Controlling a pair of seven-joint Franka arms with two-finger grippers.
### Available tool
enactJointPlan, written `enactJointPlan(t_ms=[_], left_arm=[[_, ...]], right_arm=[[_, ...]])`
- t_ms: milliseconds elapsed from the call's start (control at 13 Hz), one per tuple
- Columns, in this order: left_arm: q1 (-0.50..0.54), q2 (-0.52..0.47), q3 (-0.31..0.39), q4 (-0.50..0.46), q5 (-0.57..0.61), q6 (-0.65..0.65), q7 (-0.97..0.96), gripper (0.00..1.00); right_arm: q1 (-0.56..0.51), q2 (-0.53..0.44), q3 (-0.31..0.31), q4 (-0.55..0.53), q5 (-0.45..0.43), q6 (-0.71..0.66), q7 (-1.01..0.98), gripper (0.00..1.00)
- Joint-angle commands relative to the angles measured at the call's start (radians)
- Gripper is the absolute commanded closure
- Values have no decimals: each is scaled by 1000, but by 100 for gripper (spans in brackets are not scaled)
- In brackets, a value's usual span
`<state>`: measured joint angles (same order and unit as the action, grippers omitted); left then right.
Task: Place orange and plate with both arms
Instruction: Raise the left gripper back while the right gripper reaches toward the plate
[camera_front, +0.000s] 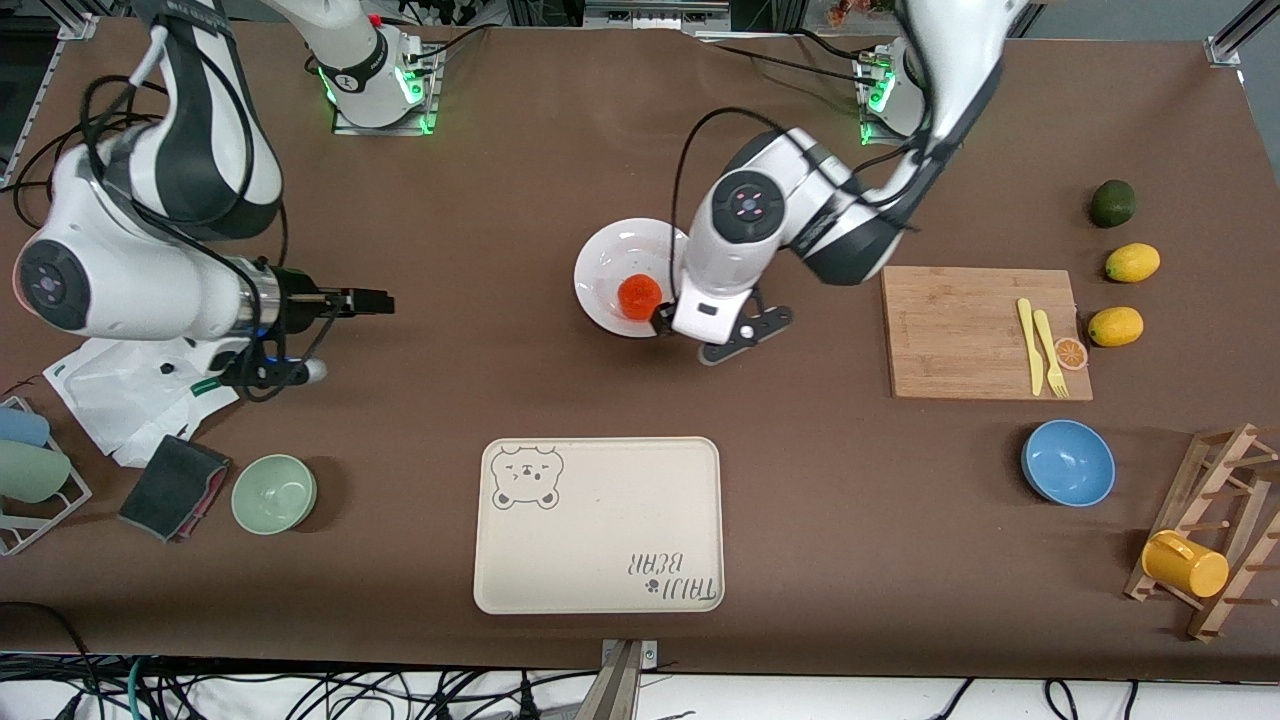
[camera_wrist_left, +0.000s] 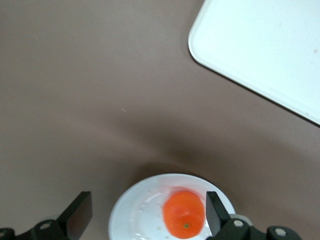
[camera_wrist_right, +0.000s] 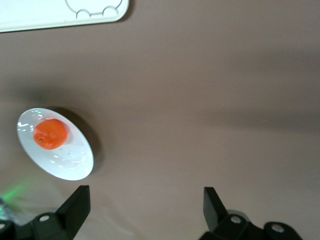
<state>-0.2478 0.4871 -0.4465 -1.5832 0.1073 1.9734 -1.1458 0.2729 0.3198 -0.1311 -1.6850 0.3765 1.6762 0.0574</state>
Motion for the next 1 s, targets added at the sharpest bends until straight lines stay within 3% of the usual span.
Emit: enactJointPlan(t_ms=[0,153,384,614,767,920], left_arm=[[112,-109,-3,-26,-11,-129,330,0],[194,-168,3,-27,-15,-169,527,0],[214,-273,103,-49,-34,-214,747,0],[205,-388,291,-127,-104,-237,1059,0],[205,-453,368,-149,-115,-237,1083,0],[217,-501,391,-159,-115,-237,1080,0]], right_arm=[[-3,-50,4,-140,98,68,-100,0],[-4,-67,-7,-270,238,130,-254,0],[-4,-73,-8,-396,387,221,-378,0],[-3,-50,-7,-467,519,275,-572,0],[-1,-36,8,-484,539,316,-590,0],[2,-13,42,-480,582,353,-590,0]])
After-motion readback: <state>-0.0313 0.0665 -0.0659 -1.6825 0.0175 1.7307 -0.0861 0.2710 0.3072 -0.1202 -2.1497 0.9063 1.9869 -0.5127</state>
